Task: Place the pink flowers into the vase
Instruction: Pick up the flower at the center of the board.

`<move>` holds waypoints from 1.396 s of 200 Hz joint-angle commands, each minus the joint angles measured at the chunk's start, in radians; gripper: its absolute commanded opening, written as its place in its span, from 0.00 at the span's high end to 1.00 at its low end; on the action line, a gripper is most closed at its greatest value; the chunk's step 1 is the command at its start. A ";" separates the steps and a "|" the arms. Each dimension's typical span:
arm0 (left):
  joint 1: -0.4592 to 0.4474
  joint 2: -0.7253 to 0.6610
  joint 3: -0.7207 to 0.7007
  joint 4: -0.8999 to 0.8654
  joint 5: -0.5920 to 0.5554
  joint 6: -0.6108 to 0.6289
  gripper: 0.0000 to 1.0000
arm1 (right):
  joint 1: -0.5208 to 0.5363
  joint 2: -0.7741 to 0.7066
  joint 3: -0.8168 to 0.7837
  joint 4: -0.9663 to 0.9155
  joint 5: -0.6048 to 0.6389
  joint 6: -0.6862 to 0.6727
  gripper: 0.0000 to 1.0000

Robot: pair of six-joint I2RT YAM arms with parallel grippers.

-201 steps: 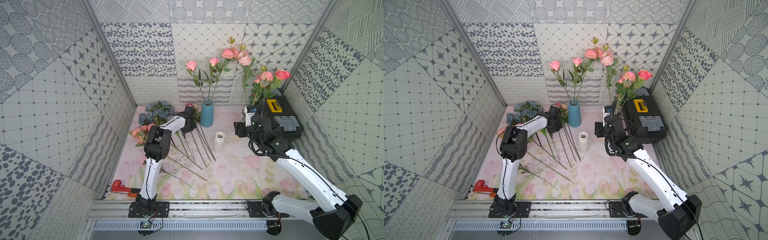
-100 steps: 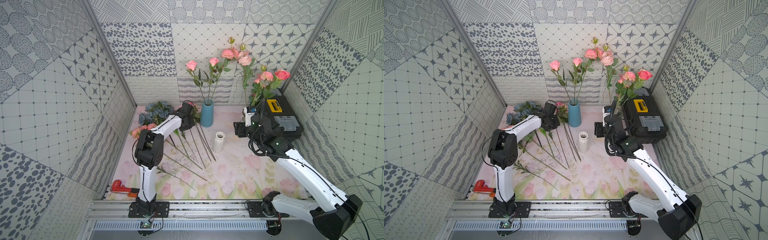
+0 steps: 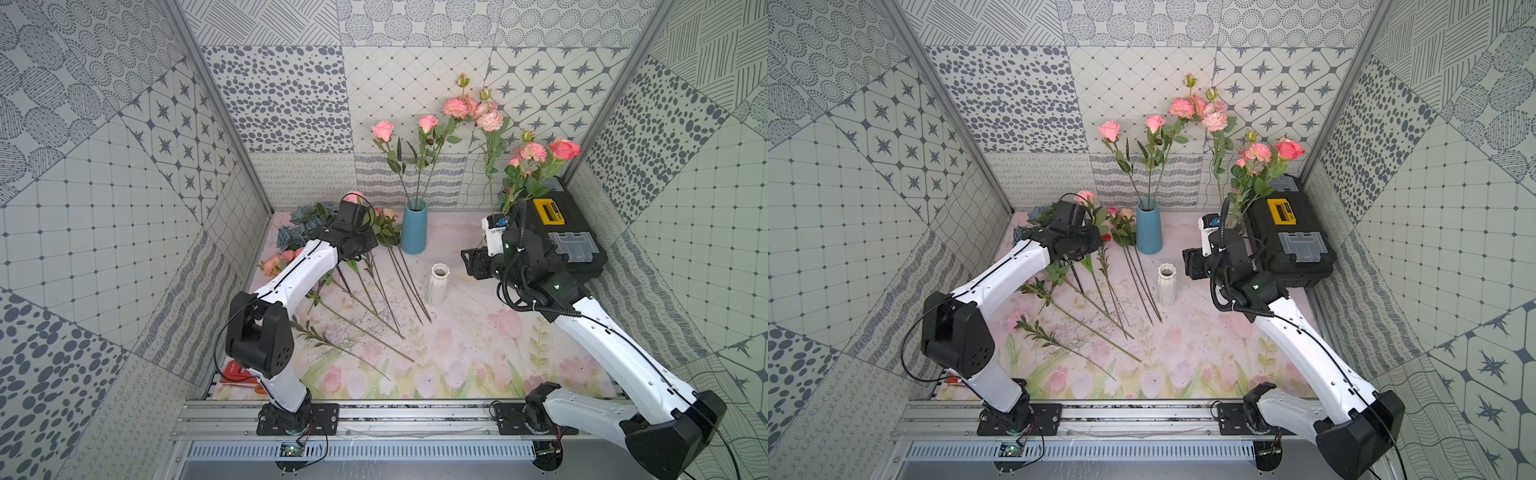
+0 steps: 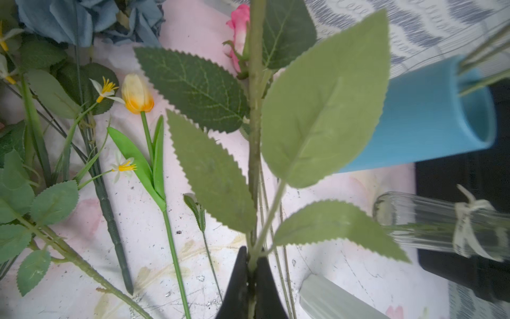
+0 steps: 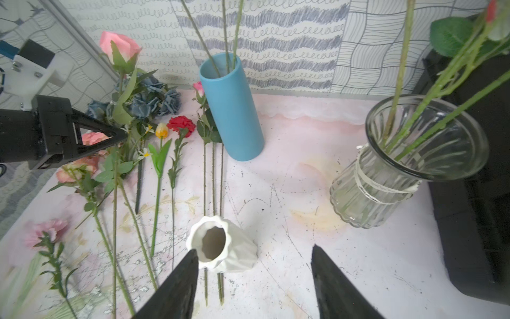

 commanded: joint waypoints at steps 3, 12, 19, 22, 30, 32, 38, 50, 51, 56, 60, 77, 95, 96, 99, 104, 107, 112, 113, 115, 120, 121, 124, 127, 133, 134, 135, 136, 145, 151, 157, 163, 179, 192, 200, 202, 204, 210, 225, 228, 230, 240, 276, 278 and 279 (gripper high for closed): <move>0.023 -0.158 -0.108 0.276 0.327 0.074 1.00 | 0.002 -0.037 0.055 0.003 -0.181 -0.015 0.35; 0.023 -0.194 -0.136 0.356 0.444 0.068 1.00 | 0.004 -0.035 0.064 0.007 -0.245 -0.008 0.35; 0.022 -0.211 -0.151 0.407 0.524 0.046 1.00 | 0.005 -0.034 0.068 0.014 -0.292 -0.002 0.35; 0.022 -0.216 -0.153 0.426 0.558 0.035 1.00 | 0.006 -0.033 0.069 0.018 -0.315 0.003 0.36; 0.023 -0.223 -0.155 0.468 0.641 0.008 1.00 | 0.007 -0.031 0.071 0.034 -0.365 0.019 0.36; 0.022 -0.224 -0.153 0.475 0.660 0.000 1.00 | 0.007 -0.031 0.073 0.038 -0.378 0.023 0.36; 0.022 -0.225 -0.152 0.494 0.706 -0.018 1.00 | 0.007 -0.027 0.074 0.052 -0.410 0.035 0.36; 0.019 -0.231 -0.162 0.557 0.780 -0.062 1.00 | 0.009 -0.013 0.082 0.079 -0.462 0.059 0.36; 0.019 -0.232 -0.164 0.563 0.787 -0.065 1.00 | 0.008 -0.013 0.083 0.081 -0.465 0.060 0.36; 0.018 -0.236 -0.171 0.592 0.812 -0.083 1.00 | 0.009 -0.005 0.087 0.093 -0.484 0.069 0.36; 0.017 -0.239 -0.179 0.614 0.827 -0.098 1.00 | 0.010 0.000 0.090 0.102 -0.498 0.075 0.36; 0.011 -0.252 -0.205 0.702 0.871 -0.154 1.00 | 0.012 0.022 0.093 0.154 -0.553 0.113 0.37; -0.005 -0.254 -0.207 0.743 0.894 -0.179 1.00 | 0.016 0.046 0.088 0.220 -0.614 0.160 0.39; -0.006 -0.254 -0.207 0.746 0.895 -0.181 1.00 | 0.017 0.048 0.087 0.226 -0.618 0.162 0.39; -0.009 -0.253 -0.207 0.754 0.897 -0.184 1.00 | 0.018 0.051 0.085 0.239 -0.629 0.173 0.40; -0.016 -0.252 -0.205 0.764 0.902 -0.190 1.00 | 0.021 0.059 0.082 0.260 -0.642 0.187 0.40; -0.020 -0.250 -0.204 0.769 0.905 -0.193 1.00 | 0.021 0.060 0.080 0.272 -0.649 0.195 0.40; -0.025 -0.248 -0.202 0.775 0.906 -0.197 1.00 | 0.024 0.068 0.076 0.291 -0.659 0.208 0.40; -0.026 -0.247 -0.201 0.776 0.907 -0.198 1.00 | 0.025 0.068 0.075 0.295 -0.661 0.210 0.40; -0.029 -0.245 -0.200 0.778 0.907 -0.199 1.00 | 0.027 0.071 0.074 0.302 -0.665 0.215 0.40; -0.033 -0.241 -0.198 0.784 0.909 -0.202 1.00 | 0.029 0.077 0.072 0.316 -0.671 0.225 0.40; -0.033 -0.240 -0.198 0.785 0.910 -0.204 1.00 | 0.030 0.078 0.072 0.319 -0.672 0.227 0.40; -0.036 -0.238 -0.196 0.790 0.911 -0.206 1.00 | 0.032 0.082 0.072 0.325 -0.675 0.230 0.41; -0.038 -0.237 -0.196 0.795 0.913 -0.209 1.00 | 0.034 0.086 0.071 0.331 -0.677 0.232 0.41; -0.040 -0.233 -0.196 0.807 0.914 -0.215 1.00 | 0.039 0.091 0.071 0.340 -0.678 0.239 0.41; -0.041 -0.233 -0.196 0.808 0.914 -0.217 1.00 | 0.039 0.093 0.070 0.341 -0.678 0.240 0.41; -0.042 -0.232 -0.196 0.809 0.914 -0.218 1.00 | 0.039 0.093 0.070 0.342 -0.678 0.240 0.41; -0.042 -0.231 -0.196 0.811 0.914 -0.218 1.00 | 0.039 0.093 0.071 0.343 -0.677 0.240 0.41; -0.046 -0.227 -0.197 0.826 0.915 -0.228 1.00 | 0.046 0.101 0.069 0.353 -0.675 0.245 0.42; -0.050 -0.225 -0.195 0.835 0.916 -0.232 1.00 | 0.047 0.107 0.068 0.360 -0.677 0.249 0.42; -0.052 -0.221 -0.193 0.843 0.918 -0.237 1.00 | 0.050 0.110 0.067 0.369 -0.680 0.255 0.42; -0.056 -0.219 -0.193 0.851 0.918 -0.241 1.00 | 0.050 0.116 0.066 0.376 -0.684 0.261 0.43; -0.062 -0.213 -0.190 0.860 0.917 -0.246 1.00 | 0.055 0.127 0.062 0.392 -0.685 0.273 0.43; -0.065 -0.211 -0.190 0.863 0.914 -0.247 1.00 | 0.057 0.133 0.057 0.406 -0.684 0.279 0.44; -0.069 -0.210 -0.188 0.861 0.913 -0.245 1.00 | 0.057 0.138 0.052 0.415 -0.682 0.284 0.46; -0.069 -0.209 -0.188 0.862 0.914 -0.245 1.00 | 0.057 0.137 0.052 0.417 -0.682 0.285 0.46; -0.070 -0.209 -0.188 0.863 0.914 -0.245 1.00 | 0.056 0.139 0.051 0.420 -0.681 0.286 0.46; -0.071 -0.211 -0.187 0.863 0.914 -0.246 1.00 | 0.056 0.142 0.049 0.427 -0.684 0.289 0.47; -0.075 -0.208 -0.182 0.863 0.914 -0.247 1.00 | 0.056 0.152 0.044 0.444 -0.687 0.299 0.49; -0.076 -0.208 -0.181 0.863 0.914 -0.247 1.00 | 0.057 0.154 0.043 0.447 -0.688 0.300 0.49; -0.076 -0.208 -0.181 0.863 0.915 -0.246 1.00 | 0.057 0.155 0.042 0.450 -0.688 0.302 0.49; -0.078 -0.206 -0.177 0.862 0.915 -0.246 1.00 | 0.057 0.162 0.042 0.457 -0.691 0.306 0.50; -0.081 -0.200 -0.170 0.860 0.917 -0.246 1.00 | 0.060 0.181 0.044 0.476 -0.708 0.317 0.53; -0.081 -0.201 -0.169 0.861 0.916 -0.245 1.00 | 0.061 0.182 0.044 0.475 -0.708 0.317 0.53; -0.081 -0.200 -0.169 0.860 0.917 -0.246 1.00 | 0.062 0.182 0.044 0.475 -0.708 0.317 0.53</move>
